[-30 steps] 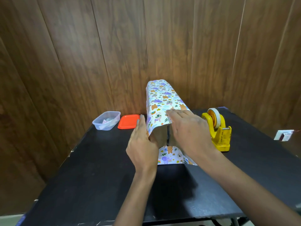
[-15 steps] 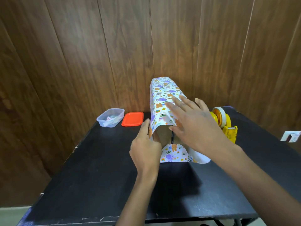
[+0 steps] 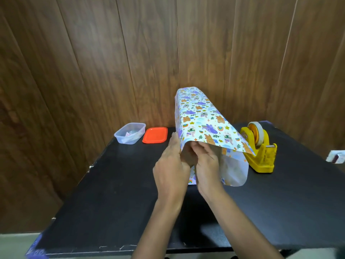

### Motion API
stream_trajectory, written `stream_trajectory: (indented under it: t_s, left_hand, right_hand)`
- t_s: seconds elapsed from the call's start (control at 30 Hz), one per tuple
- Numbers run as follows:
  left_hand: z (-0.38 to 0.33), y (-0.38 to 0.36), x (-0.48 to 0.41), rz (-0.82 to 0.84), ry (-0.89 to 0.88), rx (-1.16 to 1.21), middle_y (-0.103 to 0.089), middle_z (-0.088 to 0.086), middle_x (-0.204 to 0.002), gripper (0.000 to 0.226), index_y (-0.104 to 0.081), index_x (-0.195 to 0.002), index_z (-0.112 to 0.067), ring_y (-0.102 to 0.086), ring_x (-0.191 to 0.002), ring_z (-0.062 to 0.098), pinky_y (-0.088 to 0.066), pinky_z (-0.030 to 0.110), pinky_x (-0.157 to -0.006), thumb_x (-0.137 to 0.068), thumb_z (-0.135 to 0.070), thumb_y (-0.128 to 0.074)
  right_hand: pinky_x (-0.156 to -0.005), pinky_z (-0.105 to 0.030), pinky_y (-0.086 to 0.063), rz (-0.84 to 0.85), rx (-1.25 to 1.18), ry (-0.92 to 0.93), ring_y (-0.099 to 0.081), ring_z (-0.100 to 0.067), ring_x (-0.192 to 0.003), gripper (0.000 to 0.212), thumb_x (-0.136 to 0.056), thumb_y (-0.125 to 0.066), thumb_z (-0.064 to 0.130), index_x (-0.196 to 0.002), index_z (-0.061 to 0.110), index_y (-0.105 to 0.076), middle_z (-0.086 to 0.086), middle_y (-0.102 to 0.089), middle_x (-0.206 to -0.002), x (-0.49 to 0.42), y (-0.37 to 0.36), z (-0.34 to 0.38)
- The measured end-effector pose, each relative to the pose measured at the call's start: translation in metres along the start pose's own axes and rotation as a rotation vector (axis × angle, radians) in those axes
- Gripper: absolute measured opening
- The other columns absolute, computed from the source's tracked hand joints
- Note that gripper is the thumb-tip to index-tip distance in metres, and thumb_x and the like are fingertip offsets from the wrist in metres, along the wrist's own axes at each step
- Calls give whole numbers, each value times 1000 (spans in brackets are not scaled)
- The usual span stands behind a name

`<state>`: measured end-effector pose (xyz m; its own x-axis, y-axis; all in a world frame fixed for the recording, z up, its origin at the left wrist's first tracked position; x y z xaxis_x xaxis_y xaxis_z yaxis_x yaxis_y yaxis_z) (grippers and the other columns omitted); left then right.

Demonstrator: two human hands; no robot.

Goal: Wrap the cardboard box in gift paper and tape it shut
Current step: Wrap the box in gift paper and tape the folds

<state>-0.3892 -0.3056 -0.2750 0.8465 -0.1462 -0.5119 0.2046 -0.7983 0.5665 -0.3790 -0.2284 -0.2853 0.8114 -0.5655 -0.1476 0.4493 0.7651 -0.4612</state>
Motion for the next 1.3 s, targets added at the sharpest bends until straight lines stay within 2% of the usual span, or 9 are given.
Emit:
stream_trajectory:
  t_s: [0.23, 0.43, 0.53, 0.63, 0.73, 0.9, 1.03, 1.13, 1.3]
  left_hand:
    - [10, -4, 2, -38, -38, -21, -66, 13, -112, 48, -46, -138, -13, -59, -97, 30, -36, 26, -66, -90, -12, -42]
    - [9, -5, 5, -95, 29, 285, -64, -3, -122, 67, -22, -147, -31, -65, -96, 22, -48, 29, -76, -87, -18, -48]
    - [13, -11, 0, -74, 75, 114, -69, 13, -91, 58, -43, -140, -23, -61, -79, 33, -39, 30, -61, -83, -27, -42]
    - [16, -21, 4, -79, -21, -76, -68, 7, -100, 41, -58, -122, -11, -60, -85, 32, -38, 28, -60, -83, -5, -49]
    - [20, -22, 7, -108, -99, 78, -59, -1, -130, 60, -52, -134, -20, -58, -117, 23, -52, 34, -82, -76, -6, -46]
    - [3, 10, 10, -70, -247, 328, -16, -35, -148, 76, -18, -148, -34, -17, -142, 2, -29, 40, -113, -81, -29, -54]
    - [-23, 46, -7, -8, -513, 426, -53, -12, -135, 45, -55, -129, -16, -36, -134, 1, -26, 34, -113, -89, -35, -49]
    - [-31, 52, -57, 195, -366, 446, -63, -15, -114, 26, -67, -109, -15, -48, -102, -22, -35, 7, -89, -98, -27, -47]
    - [-4, 18, -112, 724, -290, -84, -24, -15, -153, 43, -40, -141, -28, -3, -140, -2, -6, 31, -118, -99, -33, -42]
  right_hand:
    - [-83, -29, -52, -37, -110, 17, -65, -13, -89, 23, -94, -48, 7, -89, 21, -65, 6, -69, -89, -7, -14, 2]
    - [-89, -44, -51, -152, -36, -7, -65, -30, -95, 22, -93, -44, 6, -94, 8, -66, -9, -70, -93, -16, -4, 0]
    - [-92, -42, -48, -158, 33, 25, -62, -27, -101, 12, -89, -54, 10, -97, 12, -63, -6, -66, -99, -22, -1, 2]
    - [-88, -38, -47, -147, 103, -58, -57, -23, -100, 12, -91, -57, 12, -103, 14, -56, -5, -59, -103, -25, 0, 1]
    - [-91, -39, -49, -105, 122, -28, -62, -25, -101, 18, -89, -56, 2, -105, 6, -62, -7, -67, -105, -22, 4, 1]
    - [-86, -26, -52, 117, 373, 27, -66, -14, -91, 33, -88, -48, -7, -83, 20, -67, 5, -71, -88, 15, 22, 24]
    - [-70, -29, -52, 205, 699, 217, -65, -11, -66, 23, -87, -52, 2, -76, 17, -65, 1, -69, -71, 52, 40, 80]
    - [-63, -26, -43, 108, 971, 537, -57, -13, -62, 16, -86, -52, 10, -79, 10, -67, -1, -68, -72, 38, 34, 131]
    - [-68, -28, -42, 349, 1479, 423, -59, -19, -83, 25, -96, -50, 30, -90, 14, -68, 4, -65, -88, -51, 17, 140]
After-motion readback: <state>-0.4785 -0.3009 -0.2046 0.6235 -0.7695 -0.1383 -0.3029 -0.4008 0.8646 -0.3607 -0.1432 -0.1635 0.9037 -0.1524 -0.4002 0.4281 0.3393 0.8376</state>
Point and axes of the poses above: each hand's wrist, its own x-axis away from the middle knuckle, its own y-axis out of the back of the hand, z = x × y, the point moved 2 cm from there along -x, towards the middle knuckle
